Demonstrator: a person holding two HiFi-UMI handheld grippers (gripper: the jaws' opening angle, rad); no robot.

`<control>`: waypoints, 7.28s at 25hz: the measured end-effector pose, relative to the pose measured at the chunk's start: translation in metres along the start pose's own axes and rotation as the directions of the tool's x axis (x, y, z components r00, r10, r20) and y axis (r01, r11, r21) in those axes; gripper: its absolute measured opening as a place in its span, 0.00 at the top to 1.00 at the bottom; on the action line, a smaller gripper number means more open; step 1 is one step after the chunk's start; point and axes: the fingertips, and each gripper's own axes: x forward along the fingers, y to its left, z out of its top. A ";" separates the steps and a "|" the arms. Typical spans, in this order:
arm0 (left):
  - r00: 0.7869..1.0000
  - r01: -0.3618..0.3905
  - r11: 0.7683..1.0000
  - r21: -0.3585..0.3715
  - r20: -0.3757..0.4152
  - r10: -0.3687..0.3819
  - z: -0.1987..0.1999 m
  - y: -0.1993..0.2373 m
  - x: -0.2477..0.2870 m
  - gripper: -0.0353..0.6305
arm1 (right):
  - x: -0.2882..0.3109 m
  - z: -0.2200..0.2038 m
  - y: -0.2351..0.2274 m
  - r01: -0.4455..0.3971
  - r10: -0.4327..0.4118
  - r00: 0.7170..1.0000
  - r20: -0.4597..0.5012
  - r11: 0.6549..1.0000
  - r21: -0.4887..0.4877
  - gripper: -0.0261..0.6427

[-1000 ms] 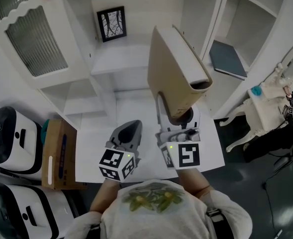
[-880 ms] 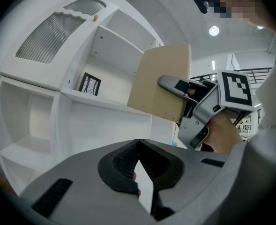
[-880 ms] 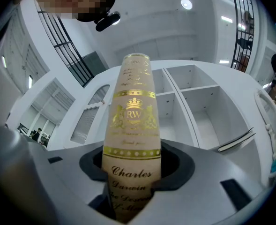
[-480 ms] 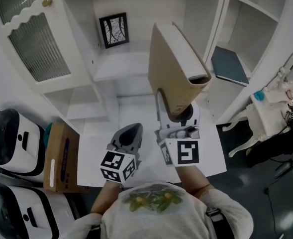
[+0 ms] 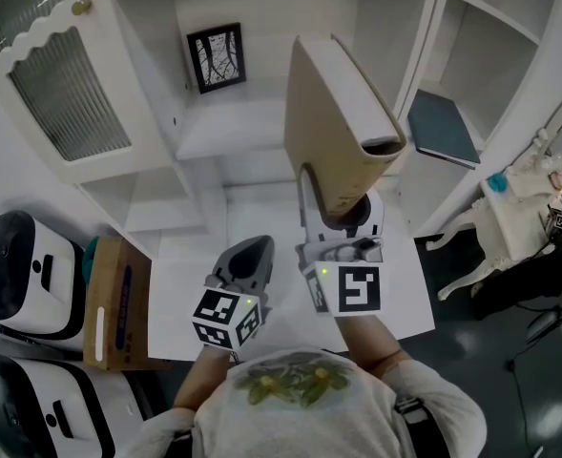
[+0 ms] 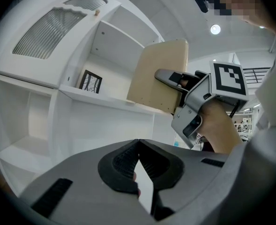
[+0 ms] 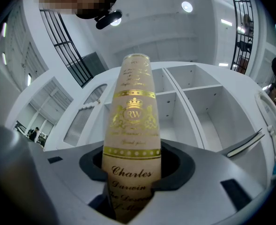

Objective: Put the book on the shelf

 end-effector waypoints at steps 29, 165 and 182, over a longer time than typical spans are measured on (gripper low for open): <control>1.000 0.013 1.000 -0.023 0.002 -0.013 0.001 0.022 0.021 0.91 | 0.036 -0.010 -0.003 0.025 -0.027 0.999 -0.038 0.999 -0.036 0.62; 0.999 0.029 1.000 -0.001 -0.018 -0.029 -0.002 0.008 -0.003 0.91 | 0.045 -0.038 -0.003 0.061 -0.082 0.955 -0.286 0.995 -0.080 0.58; 0.999 0.033 0.999 -0.033 -0.007 -0.033 -0.010 -0.007 -0.032 0.91 | -0.031 -0.042 0.020 0.009 -0.005 0.973 -0.231 1.000 0.016 0.90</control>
